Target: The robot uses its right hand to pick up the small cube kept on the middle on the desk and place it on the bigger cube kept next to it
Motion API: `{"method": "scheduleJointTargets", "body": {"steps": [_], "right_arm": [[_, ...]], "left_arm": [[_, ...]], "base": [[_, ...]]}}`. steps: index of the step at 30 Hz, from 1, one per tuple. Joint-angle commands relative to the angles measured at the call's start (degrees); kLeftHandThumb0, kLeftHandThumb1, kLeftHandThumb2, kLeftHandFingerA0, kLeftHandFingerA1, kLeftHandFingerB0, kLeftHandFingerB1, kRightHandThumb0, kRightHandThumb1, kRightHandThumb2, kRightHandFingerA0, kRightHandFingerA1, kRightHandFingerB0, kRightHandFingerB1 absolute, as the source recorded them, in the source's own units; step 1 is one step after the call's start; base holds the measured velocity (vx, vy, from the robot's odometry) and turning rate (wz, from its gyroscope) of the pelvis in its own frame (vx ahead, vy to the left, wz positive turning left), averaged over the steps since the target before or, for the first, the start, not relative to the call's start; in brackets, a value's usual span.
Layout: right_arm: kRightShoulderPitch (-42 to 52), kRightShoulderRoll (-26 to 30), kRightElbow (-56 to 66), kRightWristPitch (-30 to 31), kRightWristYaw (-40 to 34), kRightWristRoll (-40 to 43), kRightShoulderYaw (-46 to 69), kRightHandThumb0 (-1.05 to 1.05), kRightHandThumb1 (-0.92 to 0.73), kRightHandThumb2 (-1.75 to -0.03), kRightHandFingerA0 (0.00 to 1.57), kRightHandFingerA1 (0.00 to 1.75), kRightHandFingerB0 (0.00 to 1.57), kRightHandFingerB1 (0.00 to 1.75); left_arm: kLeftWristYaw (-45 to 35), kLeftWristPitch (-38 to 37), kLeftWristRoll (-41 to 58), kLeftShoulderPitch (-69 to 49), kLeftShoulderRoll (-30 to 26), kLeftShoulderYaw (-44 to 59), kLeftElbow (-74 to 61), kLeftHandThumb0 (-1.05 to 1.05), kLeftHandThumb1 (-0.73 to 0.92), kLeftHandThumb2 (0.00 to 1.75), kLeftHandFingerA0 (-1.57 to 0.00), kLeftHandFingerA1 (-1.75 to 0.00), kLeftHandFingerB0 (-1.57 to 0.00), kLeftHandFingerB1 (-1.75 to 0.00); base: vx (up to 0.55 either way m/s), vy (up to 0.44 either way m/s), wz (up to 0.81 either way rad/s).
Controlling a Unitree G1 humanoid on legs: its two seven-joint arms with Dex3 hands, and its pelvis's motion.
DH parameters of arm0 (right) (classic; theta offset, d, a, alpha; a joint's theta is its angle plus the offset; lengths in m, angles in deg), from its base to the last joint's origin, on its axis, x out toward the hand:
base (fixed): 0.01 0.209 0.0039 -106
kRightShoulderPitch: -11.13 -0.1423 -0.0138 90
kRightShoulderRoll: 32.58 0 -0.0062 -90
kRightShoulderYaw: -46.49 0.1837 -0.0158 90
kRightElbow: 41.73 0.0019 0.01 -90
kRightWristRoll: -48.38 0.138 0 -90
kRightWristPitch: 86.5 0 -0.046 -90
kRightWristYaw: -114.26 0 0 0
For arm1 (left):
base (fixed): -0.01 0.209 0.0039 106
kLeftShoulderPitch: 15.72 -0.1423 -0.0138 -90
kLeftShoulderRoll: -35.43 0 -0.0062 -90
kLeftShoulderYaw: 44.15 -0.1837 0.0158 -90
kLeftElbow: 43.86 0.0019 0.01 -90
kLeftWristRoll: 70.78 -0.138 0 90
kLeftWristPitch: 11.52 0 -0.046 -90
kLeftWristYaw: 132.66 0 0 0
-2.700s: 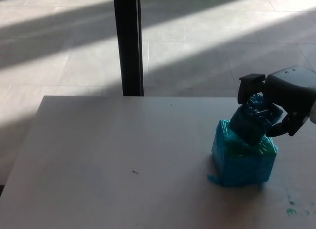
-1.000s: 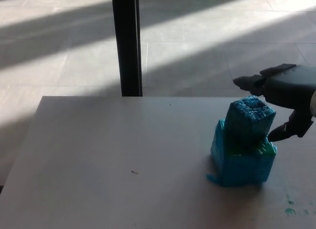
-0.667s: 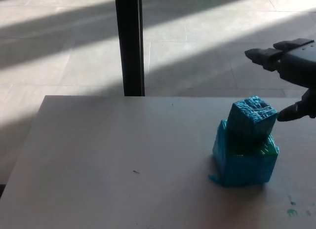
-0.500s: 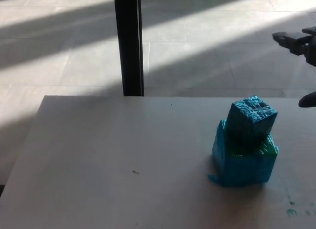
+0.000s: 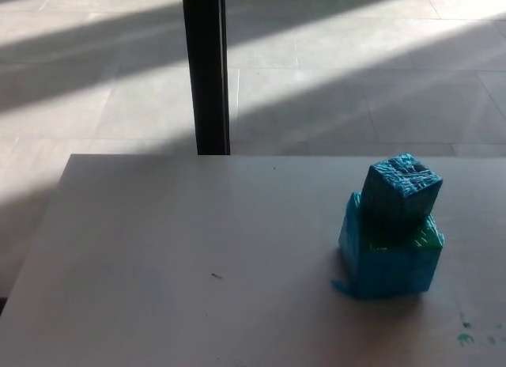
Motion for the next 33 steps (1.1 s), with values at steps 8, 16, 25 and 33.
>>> {"method": "scheduleJointTargets", "body": {"steps": [8, 16, 25, 33], "right_arm": [[22.58, -5.79, -5.09, 7.08, -18.01, 12.53, 22.8, -0.6, -0.64, -0.61, 0.0, 0.37, 0.07, 0.43], [30.16, -15.09, -7.17, 8.62, -24.16, 17.34, 30.4, -0.53, -0.67, -0.61, 0.0, 0.56, 0.05, 0.54], [32.67, -23.15, -13.53, 6.19, -28.3, 22.78, 36.15, -0.52, -0.63, -0.71, 0.08, 0.81, 0.13, 0.45], [33.07, -27.87, -13.69, 9.08, -26.7, 29.82, 40.43, -0.5, -0.69, -0.72, 0.06, 0.79, 0.11, 0.44]], "left_arm": [[-0.9, -1.55, -1.21, -0.34, -0.96, -1.08, 0.4, -0.99, 0.92, 0.75, -0.32, -0.47, -0.3, -0.38], [-0.46, -0.35, 0.24, -0.35, -0.28, 0.07, -0.24, -0.96, 0.92, 0.79, -0.3, -0.48, -0.29, -0.39], [-0.52, -0.7, 0.25, -0.92, 0.04, 0.35, 0.59, -0.96, 0.92, 0.73, -0.31, -0.49, -0.3, -0.37], [-0.79, -0.63, 0.87, -2.64, 0.41, 0.99, -0.27, -0.88, 0.76, 1.21, -0.34, -0.6, -0.2, -0.47]], "base": [[0.0, 0.0, 0.0], [0.0, 0.0, 0.0], [0.0, 0.0, 0.0], [0.0, 0.0, 0.0]]}}
